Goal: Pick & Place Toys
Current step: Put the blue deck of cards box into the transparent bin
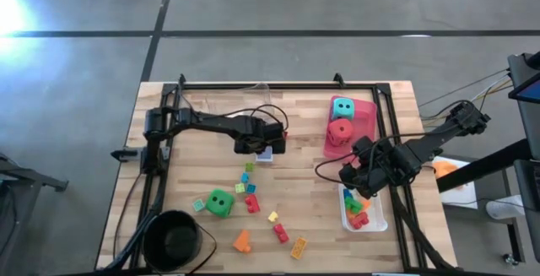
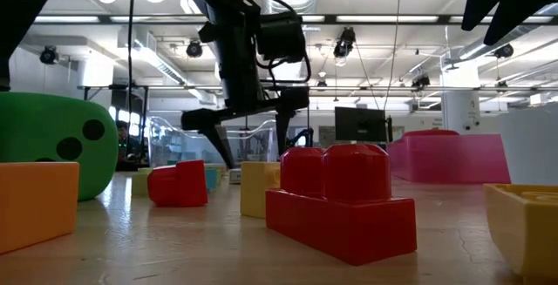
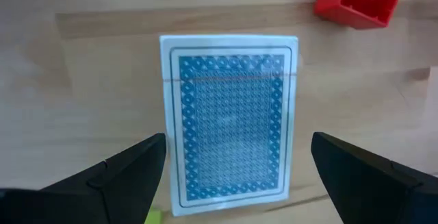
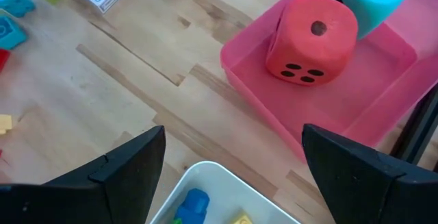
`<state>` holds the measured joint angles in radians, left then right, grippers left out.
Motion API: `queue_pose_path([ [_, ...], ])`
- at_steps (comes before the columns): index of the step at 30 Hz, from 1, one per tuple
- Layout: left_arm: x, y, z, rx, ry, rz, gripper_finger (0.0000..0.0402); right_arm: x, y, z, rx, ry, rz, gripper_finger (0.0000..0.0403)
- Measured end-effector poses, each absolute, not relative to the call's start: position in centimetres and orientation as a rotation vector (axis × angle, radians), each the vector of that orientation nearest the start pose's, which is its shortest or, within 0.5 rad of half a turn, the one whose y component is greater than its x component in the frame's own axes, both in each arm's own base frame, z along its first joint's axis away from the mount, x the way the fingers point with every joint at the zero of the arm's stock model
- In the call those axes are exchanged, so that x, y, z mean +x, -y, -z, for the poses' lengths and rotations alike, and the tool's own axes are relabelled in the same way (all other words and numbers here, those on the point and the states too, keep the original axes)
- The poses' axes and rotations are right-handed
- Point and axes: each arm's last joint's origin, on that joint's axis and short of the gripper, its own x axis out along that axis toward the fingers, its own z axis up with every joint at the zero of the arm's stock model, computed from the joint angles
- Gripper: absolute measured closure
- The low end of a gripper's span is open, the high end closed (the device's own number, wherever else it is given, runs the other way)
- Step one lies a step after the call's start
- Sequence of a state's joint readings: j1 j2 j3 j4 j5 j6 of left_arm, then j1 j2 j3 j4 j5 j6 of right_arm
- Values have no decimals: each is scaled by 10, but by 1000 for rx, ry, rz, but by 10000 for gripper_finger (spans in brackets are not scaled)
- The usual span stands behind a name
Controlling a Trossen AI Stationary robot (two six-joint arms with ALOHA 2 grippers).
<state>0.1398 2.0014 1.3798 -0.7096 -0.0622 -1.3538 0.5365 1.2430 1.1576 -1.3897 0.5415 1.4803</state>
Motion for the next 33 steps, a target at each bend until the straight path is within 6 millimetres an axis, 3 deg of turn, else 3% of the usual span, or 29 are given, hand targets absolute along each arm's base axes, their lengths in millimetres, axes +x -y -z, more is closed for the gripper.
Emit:
queue_pose_path([
  [15, 382, -51, -152, -1052, -1040, -981, 34, 175, -87, -300, 522, -917, 825, 66],
  [25, 392, -42, -130, -1025, -1100, -966, 34, 176, -88, -301, 532, -910, 813, 66],
  [33, 388, -43, -135, -1032, -1117, -976, 34, 177, -88, -300, 520, -927, 787, 66],
])
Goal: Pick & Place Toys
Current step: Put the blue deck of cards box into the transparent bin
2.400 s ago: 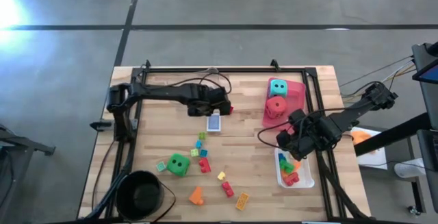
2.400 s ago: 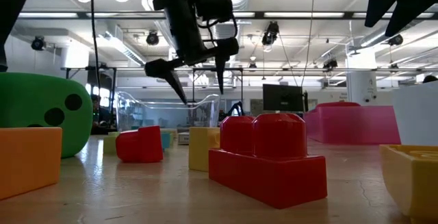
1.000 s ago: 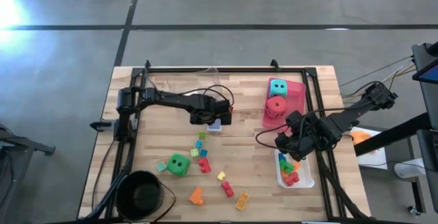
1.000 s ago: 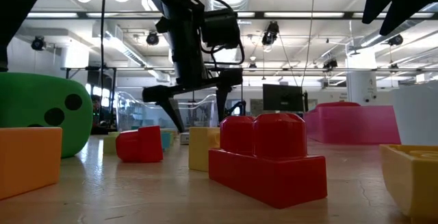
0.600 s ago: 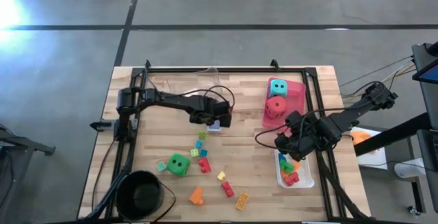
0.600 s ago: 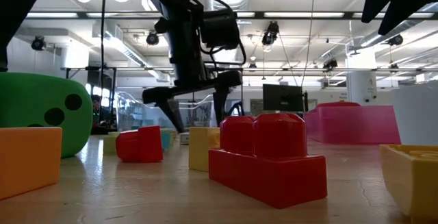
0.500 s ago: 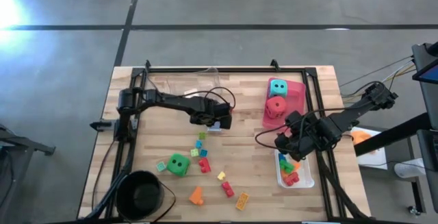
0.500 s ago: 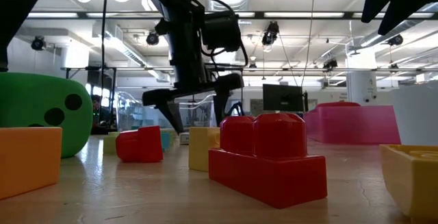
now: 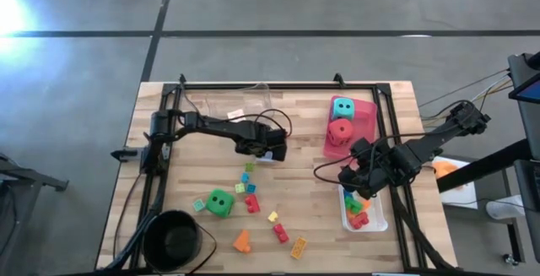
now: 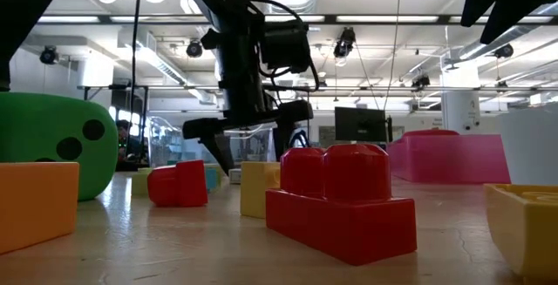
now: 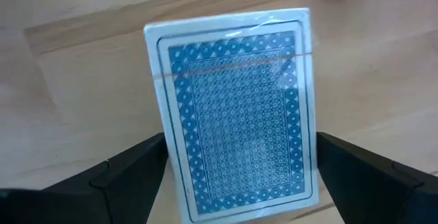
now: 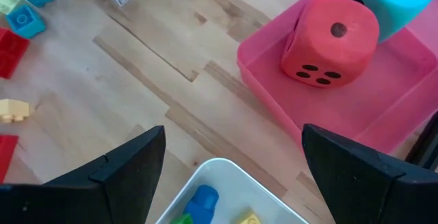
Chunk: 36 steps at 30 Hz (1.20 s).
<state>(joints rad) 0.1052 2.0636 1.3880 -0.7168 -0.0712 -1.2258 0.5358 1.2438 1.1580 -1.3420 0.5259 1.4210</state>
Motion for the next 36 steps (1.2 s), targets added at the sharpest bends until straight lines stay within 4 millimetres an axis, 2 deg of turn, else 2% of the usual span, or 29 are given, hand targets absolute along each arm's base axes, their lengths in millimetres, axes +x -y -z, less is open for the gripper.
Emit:
queue_pose_path([
  [9, 386, -43, -134, -965, -1173, -932, 39, 178, -89, -301, 514, -928, 778, 66],
  [16, 378, -41, -133, -940, -1291, -893, 103, 178, -89, -301, 504, -930, 766, 66],
  [36, 374, -39, -134, -934, -1338, -878, 103, 179, -90, -301, 515, -923, 760, 66],
])
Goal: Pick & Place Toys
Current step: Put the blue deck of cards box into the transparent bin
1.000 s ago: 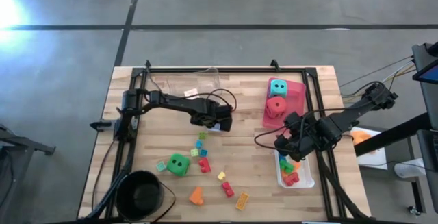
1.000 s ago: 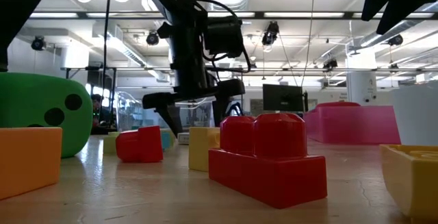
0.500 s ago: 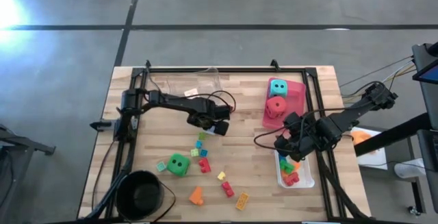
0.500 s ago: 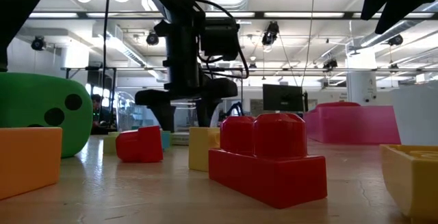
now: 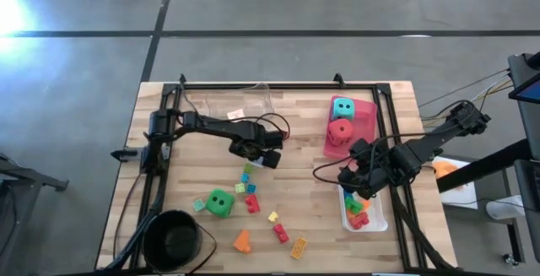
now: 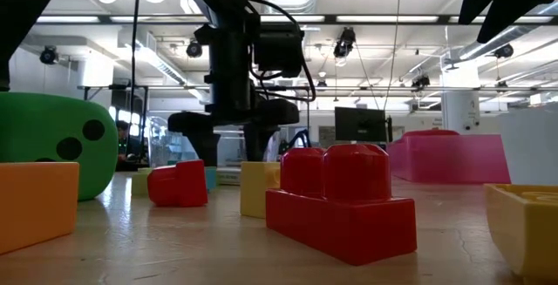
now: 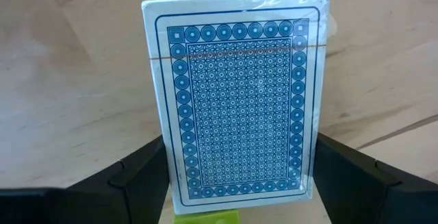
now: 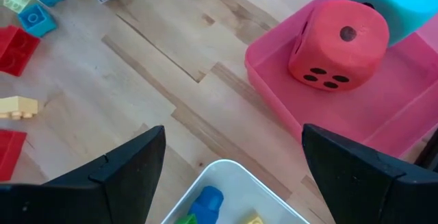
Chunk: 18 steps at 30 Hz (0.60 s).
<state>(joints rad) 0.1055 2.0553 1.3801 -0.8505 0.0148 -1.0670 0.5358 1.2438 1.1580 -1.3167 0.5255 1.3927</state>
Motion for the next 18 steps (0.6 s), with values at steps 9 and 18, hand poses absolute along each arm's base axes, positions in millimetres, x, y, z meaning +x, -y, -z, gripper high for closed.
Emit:
queue_pose_path([
  [9, 370, -40, -151, -894, -1301, -863, 103, 180, -90, -301, 514, -921, 754, 66],
  [18, 369, -37, -165, -890, -1265, -824, 103, 180, -90, -301, 508, -922, 746, 66],
])
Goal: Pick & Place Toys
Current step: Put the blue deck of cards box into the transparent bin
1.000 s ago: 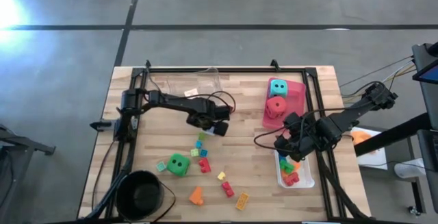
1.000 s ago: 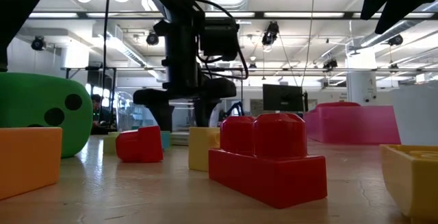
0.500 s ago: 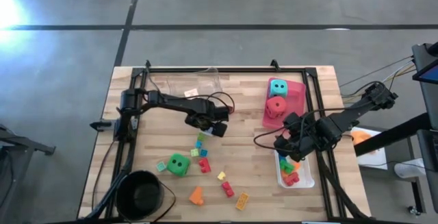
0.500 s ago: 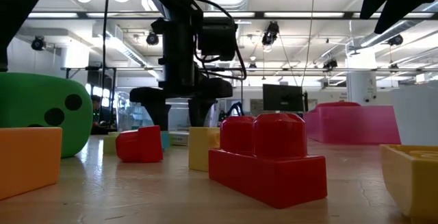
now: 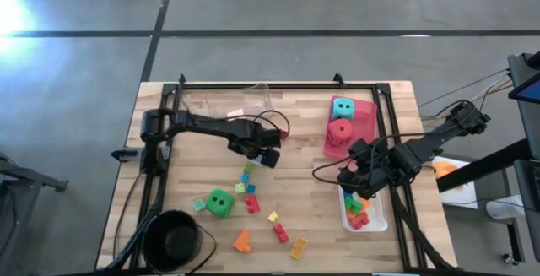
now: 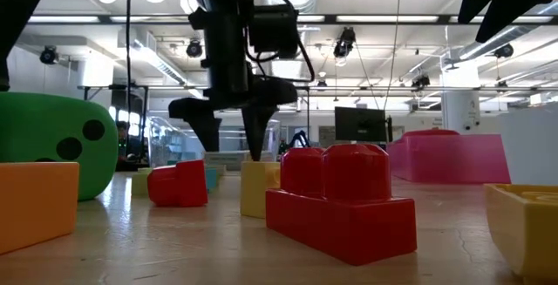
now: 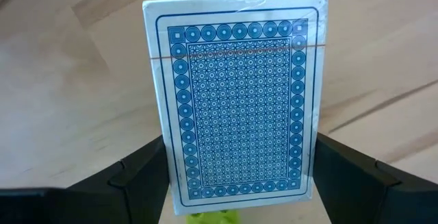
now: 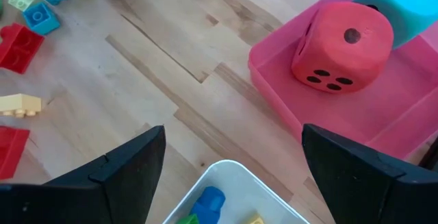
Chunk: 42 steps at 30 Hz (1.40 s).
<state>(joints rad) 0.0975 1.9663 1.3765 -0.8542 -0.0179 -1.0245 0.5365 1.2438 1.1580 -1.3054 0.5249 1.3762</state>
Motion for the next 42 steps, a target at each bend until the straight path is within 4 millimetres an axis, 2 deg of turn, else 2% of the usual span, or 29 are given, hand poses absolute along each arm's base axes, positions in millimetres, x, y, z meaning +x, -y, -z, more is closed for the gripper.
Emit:
queue_pose_path([
  [3, 368, -36, -174, -897, -1240, -814, 103, 180, -90, -301, 507, -922, 744, 66],
  [9, 359, -36, -207, -911, -1145, -807, 103, 180, -90, -301, 503, -923, 740, 66],
  [18, 327, -38, -264, -938, -967, -884, 103, 181, -90, -301, 499, -924, 737, 66],
  [23, 308, -52, -284, -973, -893, -973, 103, 181, -91, -301, 501, -922, 736, 66],
  [31, 295, -95, -289, -1039, -810, -1087, 103, 181, -91, -301, 506, -918, 733, 66],
  [36, 288, -123, -282, -1073, -819, -1147, 103, 182, -91, -301, 509, -915, 730, 66],
  [42, 283, -148, -271, -1124, -834, -1214, 103, 183, -92, -302, 523, -903, 720, 66],
])
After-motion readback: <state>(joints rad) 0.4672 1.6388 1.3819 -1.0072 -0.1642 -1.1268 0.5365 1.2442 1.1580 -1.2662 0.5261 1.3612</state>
